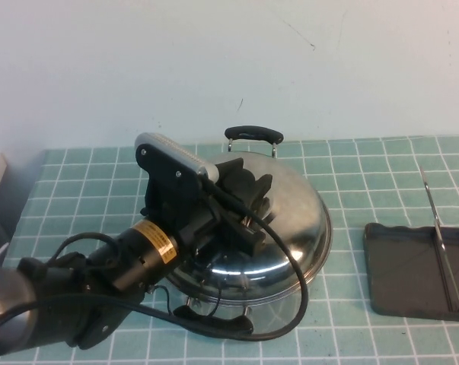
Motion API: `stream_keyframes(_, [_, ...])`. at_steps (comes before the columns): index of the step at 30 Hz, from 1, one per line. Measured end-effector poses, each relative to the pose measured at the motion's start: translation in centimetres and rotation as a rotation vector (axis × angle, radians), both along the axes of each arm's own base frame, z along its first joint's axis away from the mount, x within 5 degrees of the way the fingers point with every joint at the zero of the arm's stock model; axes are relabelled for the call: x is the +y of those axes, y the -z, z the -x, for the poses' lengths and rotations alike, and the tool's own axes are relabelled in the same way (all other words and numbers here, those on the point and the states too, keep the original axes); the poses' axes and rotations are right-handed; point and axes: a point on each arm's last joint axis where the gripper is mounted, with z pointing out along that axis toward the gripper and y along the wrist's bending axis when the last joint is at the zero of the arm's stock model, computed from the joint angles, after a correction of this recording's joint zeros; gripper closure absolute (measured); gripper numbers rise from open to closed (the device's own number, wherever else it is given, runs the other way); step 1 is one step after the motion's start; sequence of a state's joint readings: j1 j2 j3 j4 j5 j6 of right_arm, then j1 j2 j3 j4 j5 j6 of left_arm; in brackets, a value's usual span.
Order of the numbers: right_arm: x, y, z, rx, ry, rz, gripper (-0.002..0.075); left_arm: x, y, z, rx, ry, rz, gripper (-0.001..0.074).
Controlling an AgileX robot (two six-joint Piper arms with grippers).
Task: Put pot lid on rack
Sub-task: Open the pot, then hand over the pot lid
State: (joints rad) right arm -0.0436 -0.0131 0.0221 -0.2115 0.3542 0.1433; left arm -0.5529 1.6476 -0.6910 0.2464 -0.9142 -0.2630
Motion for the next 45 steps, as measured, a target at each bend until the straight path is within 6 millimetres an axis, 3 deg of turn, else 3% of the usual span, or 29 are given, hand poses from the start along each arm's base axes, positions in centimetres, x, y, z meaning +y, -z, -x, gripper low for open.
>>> stream_keyframes(7, [0.0,0.0,0.0,0.0,0.0,0.0,0.0727,0.9,-6.1,2.6,-0.156,0.076,0.119,0.0421])
stream_keyframes(13, [0.0,0.0,0.0,0.0,0.0,0.0,0.0727,1.6,-10.3,5.9,-0.043,0.253,0.375,0.0421])
stream_keyframes(15, [0.1,0.0,0.0,-0.005,0.003,-0.032,0.0727,1.5,-10.4,6.3,0.015,0.298,0.413,0.0421])
stream_keyframes(17, [0.4,0.0,-0.1,-0.028,0.017,-0.189,0.0727,1.3,-10.3,6.5,0.053,0.331,0.416,0.0421])
stream_keyframes(21, [1.8,-0.2,-0.2,-0.061,0.079,-0.851,0.0727,0.9,-9.8,6.6,0.08,0.363,0.387,0.0421])
stream_keyframes(24, [2.3,-0.5,-0.2,-0.06,0.087,-1.052,0.0727,0.7,-9.3,6.4,0.093,0.372,0.377,0.0422])
stream_keyframes(32, [2.5,-0.3,-0.1,-0.031,0.026,-0.916,0.0727,0.5,-9.1,6.3,0.088,0.4,0.397,0.0422])
stream_keyframes(36, [3.6,-0.6,0.1,-0.009,-0.147,-0.821,0.0727,0.5,-9.2,6.4,0.08,0.402,0.395,0.0422])
stream_keyframes(40, [5.1,-4.2,0.4,-0.186,-0.42,-0.777,0.0728,0.5,-9.3,6.4,0.03,0.399,0.383,0.0422])
stream_keyframes(45, [5.5,-7.3,-0.9,-0.219,-0.5,-0.831,0.0695,0.8,-10.0,6.4,-0.016,0.399,0.453,0.0422])
